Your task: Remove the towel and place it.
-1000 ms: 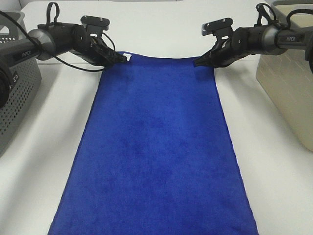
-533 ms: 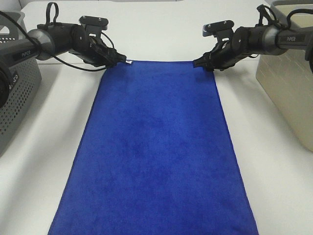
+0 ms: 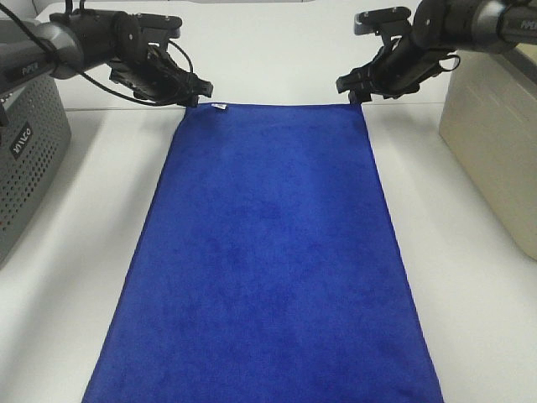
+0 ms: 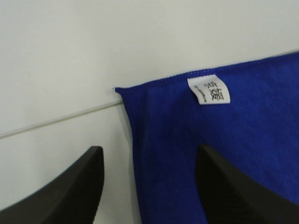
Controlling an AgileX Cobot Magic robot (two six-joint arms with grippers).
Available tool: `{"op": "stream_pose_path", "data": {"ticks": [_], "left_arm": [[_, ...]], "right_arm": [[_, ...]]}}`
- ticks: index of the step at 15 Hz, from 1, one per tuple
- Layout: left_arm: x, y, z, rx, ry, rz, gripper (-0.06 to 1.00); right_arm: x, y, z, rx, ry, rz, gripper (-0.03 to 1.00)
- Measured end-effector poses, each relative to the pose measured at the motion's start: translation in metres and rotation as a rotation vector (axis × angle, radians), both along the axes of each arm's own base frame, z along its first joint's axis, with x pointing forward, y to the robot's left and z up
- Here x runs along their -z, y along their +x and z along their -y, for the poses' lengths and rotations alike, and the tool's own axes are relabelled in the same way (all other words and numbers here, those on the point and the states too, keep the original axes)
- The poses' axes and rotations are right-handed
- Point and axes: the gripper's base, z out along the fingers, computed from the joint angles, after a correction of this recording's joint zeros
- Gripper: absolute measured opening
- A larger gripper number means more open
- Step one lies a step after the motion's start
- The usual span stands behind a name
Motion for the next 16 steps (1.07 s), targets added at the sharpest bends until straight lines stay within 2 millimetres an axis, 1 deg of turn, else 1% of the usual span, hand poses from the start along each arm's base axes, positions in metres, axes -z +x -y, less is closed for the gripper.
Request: {"op": "stream_pose_path", "data": {"ticks": [2,4,8,9,10,11,13,16], "left_arm": [[-0.024,-0.01,-0.002,-0.016,-0.001,-0.082,0.6],[-0.058,-0.025,-0.005,-0.04,-0.003,-0.183,0.68],[-0.12,-0.058,-0.012,-0.061,0.012,-0.315,0.71],[-0.135,-0.063,-0.014,-0.065,0.004,-0.299,0.71],[-0.148,-0.066,-0.015,-0.069,0.0,-0.277,0.71],[-0.159,-0.069,-0.017,-0.076,0.006,-0.253,0.71],[-0.183,-0.077,-0.023,-0.09,0.033,-0.198,0.71],[-0.228,-0.094,-0.033,-0.107,0.077,-0.092,0.72]], "right_arm": [[-0.031,-0.011,0.0,-0.001,0.013,-0.053,0.63],[-0.066,-0.026,-0.003,0.001,0.073,-0.116,0.63],[-0.145,-0.065,-0.007,-0.024,0.184,-0.174,0.64],[-0.164,-0.076,-0.006,-0.029,0.189,-0.181,0.66],[-0.177,-0.085,-0.005,-0.027,0.19,-0.198,0.69],[-0.187,-0.094,-0.003,-0.029,0.175,-0.216,0.72],[-0.206,-0.111,0.002,-0.024,0.141,-0.246,0.74],[-0.238,-0.133,0.015,0.033,0.081,-0.2,0.75]]}}
